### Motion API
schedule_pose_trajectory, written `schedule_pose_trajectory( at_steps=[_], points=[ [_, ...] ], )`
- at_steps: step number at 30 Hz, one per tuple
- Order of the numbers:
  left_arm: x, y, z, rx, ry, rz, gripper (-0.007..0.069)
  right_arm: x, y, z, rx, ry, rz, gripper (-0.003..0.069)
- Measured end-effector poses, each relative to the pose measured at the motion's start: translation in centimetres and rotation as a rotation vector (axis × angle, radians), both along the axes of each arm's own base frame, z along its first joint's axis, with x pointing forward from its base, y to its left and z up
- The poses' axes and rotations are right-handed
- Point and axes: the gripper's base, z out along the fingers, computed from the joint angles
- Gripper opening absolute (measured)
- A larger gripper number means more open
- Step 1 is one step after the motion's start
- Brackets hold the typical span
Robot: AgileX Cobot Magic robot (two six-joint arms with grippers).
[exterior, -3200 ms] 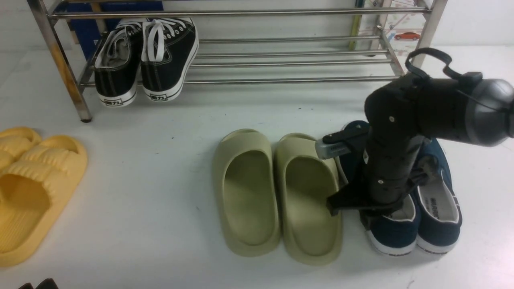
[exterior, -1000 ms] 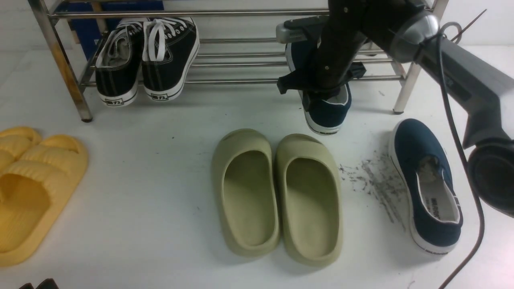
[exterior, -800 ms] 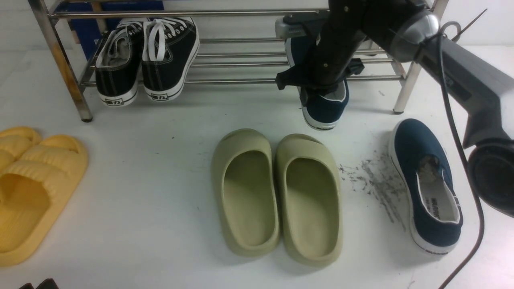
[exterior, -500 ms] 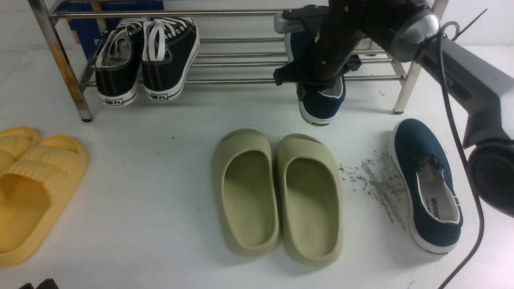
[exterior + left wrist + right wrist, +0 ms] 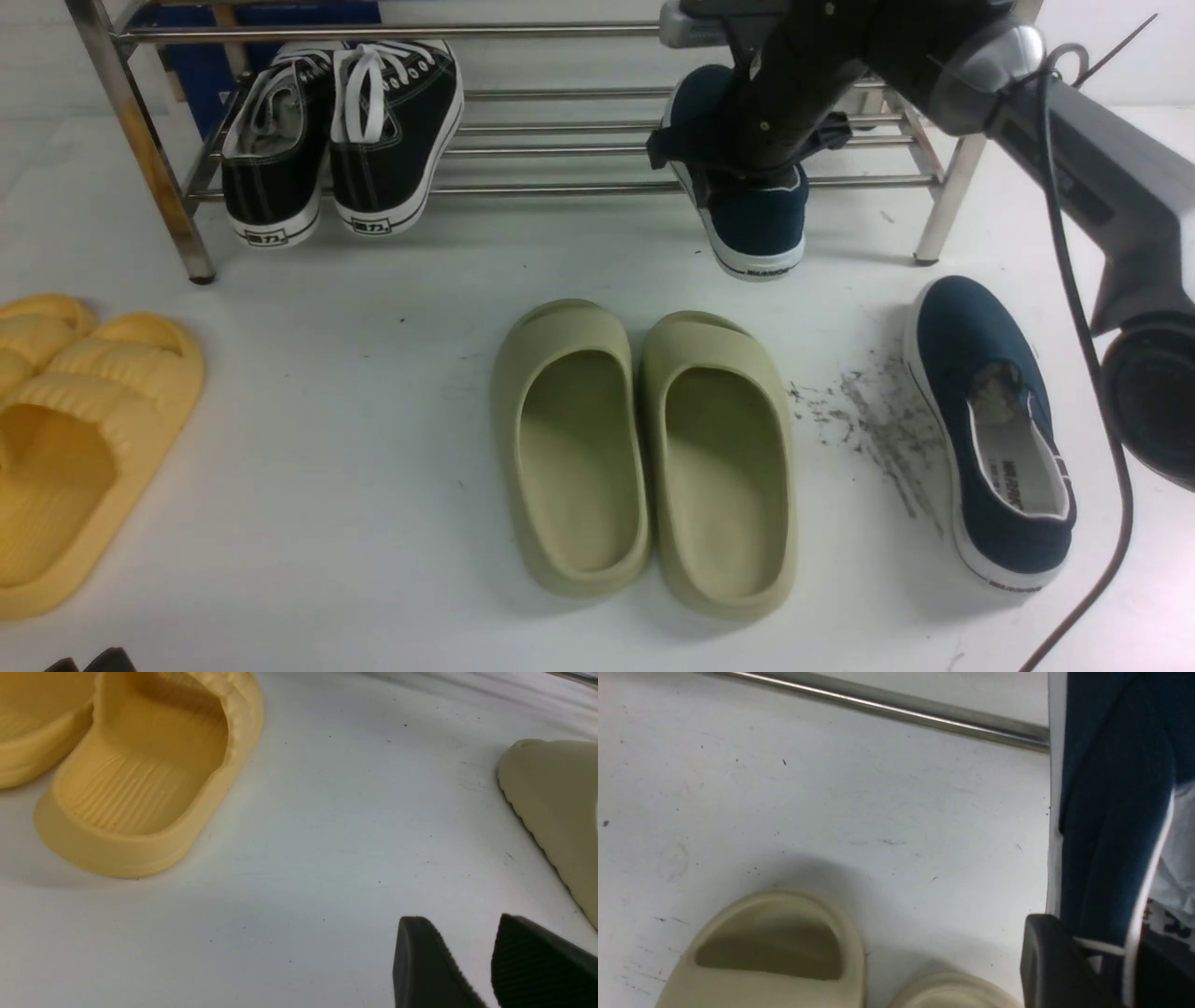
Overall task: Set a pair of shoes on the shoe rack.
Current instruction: Use the right arm to put a shoe into the shoe rack
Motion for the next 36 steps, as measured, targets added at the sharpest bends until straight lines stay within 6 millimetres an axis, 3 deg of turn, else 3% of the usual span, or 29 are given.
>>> schedule_pose_trajectory(
  at_steps=[12, 15, 22, 36],
  points=[
    [0.0, 0.0, 0.0, 0.0, 0.0, 0.0, 0.0239, 0.3, 0.1, 0.4, 0.024, -0.053, -0.005, 0.033],
    [0.0, 0.0, 0.0, 0.0, 0.0, 0.0, 0.0239, 0.2, 0.0, 0.7, 0.02, -0.047, -0.004, 0.0335],
    [0.0, 0.0, 0.0, 0.0, 0.0, 0.0, 0.0239, -0.9, -0.5, 3.4, 0.012, -0.071, -0.003, 0.0338],
    [0.0, 0.0, 0.0, 0.0, 0.0, 0.0, 0.0239, -1.9, -1.1, 3.2, -0.082, 0.017, 0.041, 0.0338]
  ],
)
